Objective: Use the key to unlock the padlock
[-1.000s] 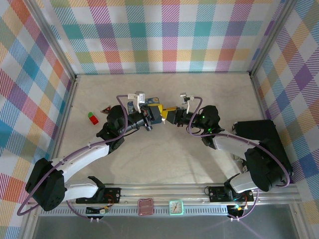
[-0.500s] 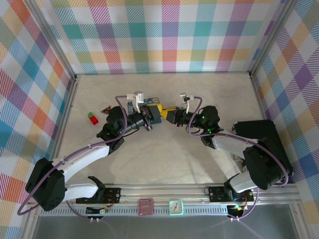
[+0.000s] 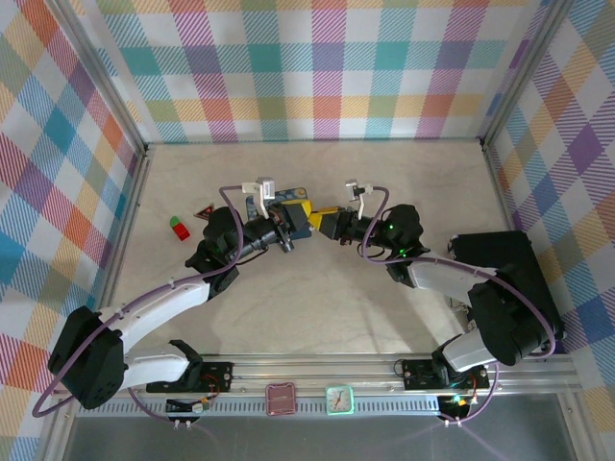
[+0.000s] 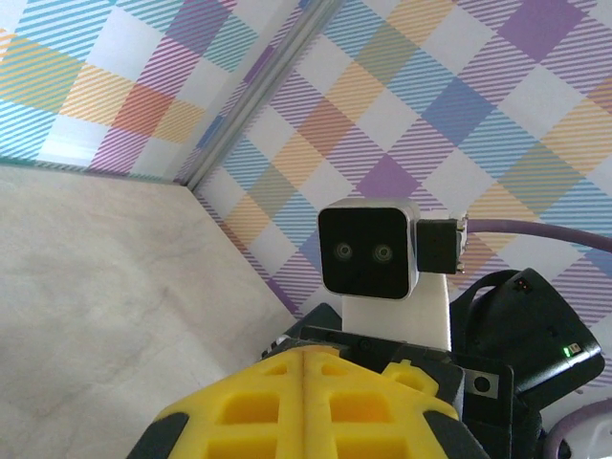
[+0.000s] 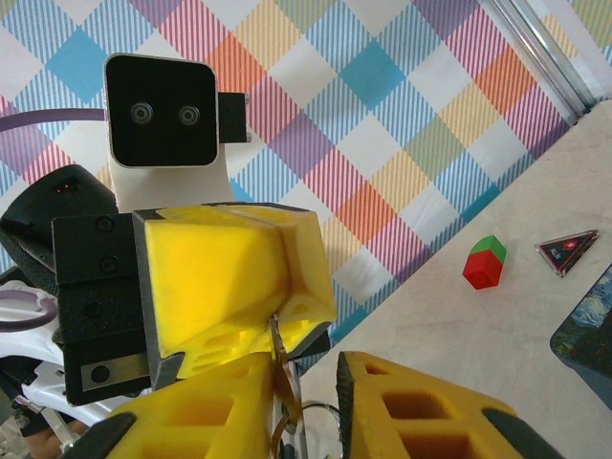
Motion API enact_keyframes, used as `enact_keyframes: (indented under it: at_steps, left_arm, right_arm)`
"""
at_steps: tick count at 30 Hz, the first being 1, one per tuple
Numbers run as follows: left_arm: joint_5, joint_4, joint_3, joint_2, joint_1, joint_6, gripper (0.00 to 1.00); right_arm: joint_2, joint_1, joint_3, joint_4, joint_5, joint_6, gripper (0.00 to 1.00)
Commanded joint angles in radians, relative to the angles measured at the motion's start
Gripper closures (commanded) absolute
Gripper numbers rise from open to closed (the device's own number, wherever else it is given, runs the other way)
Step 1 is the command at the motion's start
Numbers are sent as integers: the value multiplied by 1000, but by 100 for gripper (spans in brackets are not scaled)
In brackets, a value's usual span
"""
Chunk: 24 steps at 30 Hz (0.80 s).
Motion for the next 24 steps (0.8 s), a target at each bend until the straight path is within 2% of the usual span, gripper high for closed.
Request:
enact_keyframes:
  at_steps: [1, 3, 8, 10, 11, 14, 15, 16, 18, 20, 24]
  left_arm:
    - [-2, 77, -13, -35, 2, -12, 100]
    - [-7, 77, -16, -38, 2, -11, 100]
    - [-16, 85, -20, -44, 2, -21, 100]
    - [-24, 73, -20, -53, 2, -22, 97]
    - [-28, 62, -20, -57, 2, -21, 85]
    - [-52, 15, -20, -80, 4, -9, 22]
    - [-64, -14, -18, -91, 5, 3, 11]
    - [-69, -41, -14, -102, 8, 16, 7]
    - [-51, -101, 0, -115, 20, 39, 7]
    - [-3, -127, 13, -113, 38, 44, 12]
    - [121, -127, 40, -75, 51, 33, 17]
  right_arm:
    - [22, 10, 31, 31, -19, 5, 79]
    - [25, 11, 31, 33, -18, 6, 83]
    - [20, 11, 26, 28, -8, -1, 100]
    - [7, 9, 29, -9, -10, -28, 100]
    - [-7, 7, 34, -46, -10, -50, 100]
    - [-55, 2, 53, -179, -21, -129, 100]
    - [-74, -2, 68, -243, -29, -162, 100]
    - [-91, -8, 82, -311, -35, -197, 100]
    - [-123, -18, 124, -458, -77, -274, 100]
    - [-143, -28, 159, -576, -109, -329, 100]
    - [-152, -51, 220, -708, -183, -384, 100]
